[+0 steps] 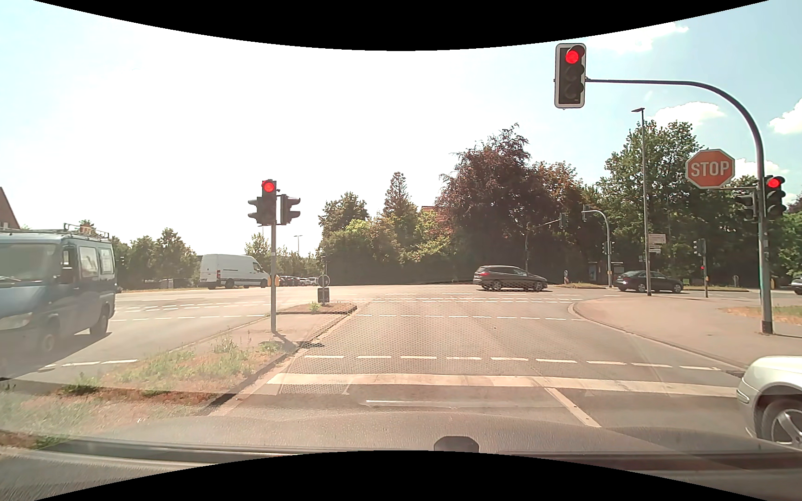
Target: Follow the waypoints while adhering to traffic rules and regulations
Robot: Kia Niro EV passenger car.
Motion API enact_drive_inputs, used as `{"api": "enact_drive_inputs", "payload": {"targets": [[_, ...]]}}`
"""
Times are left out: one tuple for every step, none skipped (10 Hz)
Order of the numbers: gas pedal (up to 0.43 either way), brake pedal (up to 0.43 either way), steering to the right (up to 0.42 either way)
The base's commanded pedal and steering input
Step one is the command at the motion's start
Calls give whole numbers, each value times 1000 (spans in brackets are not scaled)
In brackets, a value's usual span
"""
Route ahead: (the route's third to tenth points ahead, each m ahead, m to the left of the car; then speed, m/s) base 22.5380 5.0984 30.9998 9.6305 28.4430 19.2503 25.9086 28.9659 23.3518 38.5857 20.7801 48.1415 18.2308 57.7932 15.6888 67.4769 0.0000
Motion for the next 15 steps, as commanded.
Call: {"api": "enact_drive_inputs", "payload": {"targets": [[0,274,0],[0,274,0],[0,274,0],[0,274,0],[0,274,0],[0,274,0],[0,274,0],[0,274,0],[0,274,0],[0,274,0],[0,274,0],[0,274,0],[0,274,0],[0,274,0],[0,274,0]]}}
